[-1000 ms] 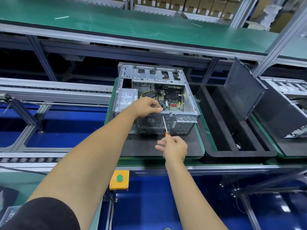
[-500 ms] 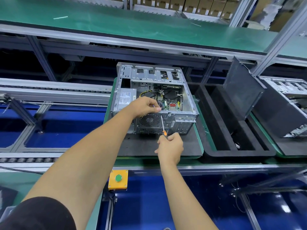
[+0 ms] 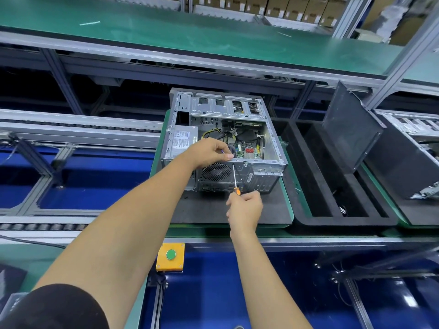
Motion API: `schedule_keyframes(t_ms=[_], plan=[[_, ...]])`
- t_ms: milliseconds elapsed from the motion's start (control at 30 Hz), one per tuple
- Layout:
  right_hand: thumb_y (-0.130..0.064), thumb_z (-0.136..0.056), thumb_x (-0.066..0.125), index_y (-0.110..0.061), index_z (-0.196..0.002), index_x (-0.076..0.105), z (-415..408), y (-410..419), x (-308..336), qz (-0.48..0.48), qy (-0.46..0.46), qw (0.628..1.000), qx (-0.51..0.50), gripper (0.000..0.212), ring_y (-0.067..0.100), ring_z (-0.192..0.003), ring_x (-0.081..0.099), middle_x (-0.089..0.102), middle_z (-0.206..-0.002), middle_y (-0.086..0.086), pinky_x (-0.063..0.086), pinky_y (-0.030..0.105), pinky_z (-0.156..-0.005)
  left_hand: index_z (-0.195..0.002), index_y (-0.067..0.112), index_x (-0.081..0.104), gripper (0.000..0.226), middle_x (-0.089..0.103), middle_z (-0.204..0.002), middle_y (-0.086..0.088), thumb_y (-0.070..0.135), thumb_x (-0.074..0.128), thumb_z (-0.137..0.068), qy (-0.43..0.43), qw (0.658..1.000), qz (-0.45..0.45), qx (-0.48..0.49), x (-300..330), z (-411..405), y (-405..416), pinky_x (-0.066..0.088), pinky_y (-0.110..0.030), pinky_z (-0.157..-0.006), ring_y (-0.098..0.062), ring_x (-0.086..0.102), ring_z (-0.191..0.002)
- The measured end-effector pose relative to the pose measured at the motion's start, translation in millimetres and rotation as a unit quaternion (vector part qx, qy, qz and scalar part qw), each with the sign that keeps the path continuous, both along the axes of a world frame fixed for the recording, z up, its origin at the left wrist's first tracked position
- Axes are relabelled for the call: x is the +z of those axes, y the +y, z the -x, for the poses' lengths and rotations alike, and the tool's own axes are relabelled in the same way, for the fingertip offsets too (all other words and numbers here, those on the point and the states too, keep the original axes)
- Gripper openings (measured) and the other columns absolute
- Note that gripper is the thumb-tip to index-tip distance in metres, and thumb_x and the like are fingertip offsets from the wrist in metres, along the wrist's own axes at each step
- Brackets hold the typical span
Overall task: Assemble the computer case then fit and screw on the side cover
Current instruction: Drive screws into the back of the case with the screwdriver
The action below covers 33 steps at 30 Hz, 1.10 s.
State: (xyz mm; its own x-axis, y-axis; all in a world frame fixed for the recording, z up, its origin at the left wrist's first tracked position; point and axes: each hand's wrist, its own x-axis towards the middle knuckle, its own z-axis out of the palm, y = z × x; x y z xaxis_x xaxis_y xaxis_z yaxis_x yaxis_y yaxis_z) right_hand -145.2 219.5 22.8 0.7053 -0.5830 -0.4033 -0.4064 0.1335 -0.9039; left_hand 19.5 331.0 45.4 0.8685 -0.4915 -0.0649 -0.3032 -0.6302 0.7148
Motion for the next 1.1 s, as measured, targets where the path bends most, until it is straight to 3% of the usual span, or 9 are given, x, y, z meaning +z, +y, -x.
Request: schedule_keyframes(t_ms=[100,167,233,300,567,733,867,967,1100], plan=[[-0.01,-0.09,0.059,-0.001,-0.085,0.05,5,0,-1,0.116,-0.008,0.993,0.027,0.013,0.015,-0.039,0.064,0.064,-0.064,0.012,0.039,0.028,-0.044,-0.096,0.029,0.075,0.024,0.073,-0.106,0.01,0.052,0.069,-0.091,-0.001,1.0,0.0,0.002,0,-1,0,0.051,-0.044,-0.1,-0.011,0.065,-0.105],[-0.008,-0.094,0.059,-0.003,-0.083,0.053,0,-6,2,-0.084,0.017,0.996,0.009,0.013,0.017,-0.04,0.063,0.061,-0.061,0.012,0.035,0.024,-0.039,-0.095,0.03,0.075,0.024,0.073,-0.106,0.01,0.052,0.069,-0.09,0.001,1.0,0.003,0.001,0,-2,0,0.051,-0.044,-0.1,-0.012,0.065,-0.105],[-0.009,-0.096,0.061,-0.009,-0.085,0.056,-4,-12,9,-0.398,0.033,0.916,-0.039,0.012,0.013,-0.041,0.06,0.058,-0.061,0.006,0.029,0.017,-0.031,-0.095,0.03,0.075,0.023,0.073,-0.105,0.009,0.051,0.069,-0.09,0.001,1.0,0.005,0.0,-1,-2,0,0.051,-0.045,-0.1,-0.013,0.065,-0.104],[-0.015,-0.098,0.062,-0.011,-0.086,0.057,-4,-16,9,-0.479,0.037,0.876,-0.052,0.013,0.011,-0.043,0.063,0.061,-0.058,0.004,0.03,0.013,-0.03,-0.094,0.03,0.075,0.023,0.073,-0.104,0.008,0.052,0.069,-0.09,0.0,1.0,0.004,0.0,-1,-3,0,0.051,-0.045,-0.099,-0.014,0.065,-0.103],[-0.024,-0.091,0.058,-0.009,-0.096,0.063,-3,1,2,-0.088,0.037,0.994,0.045,0.017,0.016,-0.038,0.05,0.069,-0.07,0.004,0.031,0.022,-0.038,-0.093,0.032,0.075,0.021,0.073,-0.103,0.009,0.053,0.069,-0.09,-0.001,1.0,0.004,0.003,-2,-2,0,0.052,-0.045,-0.099,-0.013,0.066,-0.103],[-0.02,-0.092,0.062,-0.016,-0.086,0.043,6,0,-9,0.244,0.012,0.969,0.043,0.02,0.022,-0.061,0.058,0.062,-0.074,0.001,0.04,0.033,-0.049,-0.092,0.033,0.074,0.02,0.073,-0.103,0.008,0.053,0.07,-0.089,0.002,1.0,0.004,0.006,-1,-2,0,0.052,-0.046,-0.098,-0.014,0.066,-0.103],[-0.009,-0.094,0.06,-0.009,-0.081,0.053,-4,-10,-3,-0.15,0.006,0.988,0.015,0.015,0.017,-0.037,0.049,0.06,-0.059,0.009,0.035,0.023,-0.035,-0.093,0.031,0.075,0.021,0.073,-0.104,0.007,0.051,0.07,-0.09,0.004,1.0,0.007,0.008,-1,-2,0,0.052,-0.045,-0.099,-0.016,0.066,-0.104],[-0.011,-0.097,0.061,-0.013,-0.085,0.053,-7,-20,6,-0.481,0.041,0.875,-0.031,0.014,0.008,-0.035,0.049,0.055,-0.056,0.002,0.026,0.015,-0.027,-0.094,0.029,0.075,0.022,0.074,-0.103,0.004,0.05,0.071,-0.09,0.008,1.0,0.01,0.005,-1,-2,0,0.052,-0.046,-0.099,-0.018,0.066,-0.103],[-0.013,-0.096,0.058,-0.01,-0.084,0.055,-5,-16,11,-0.387,0.048,0.921,0.011,0.013,0.016,-0.044,0.064,0.071,-0.065,0.008,0.029,0.015,-0.029,-0.093,0.028,0.075,0.022,0.074,-0.102,0.0,0.05,0.071,-0.09,0.009,1.0,0.011,0.006,0,-2,-1,0.052,-0.048,-0.098,-0.021,0.067,-0.103]])
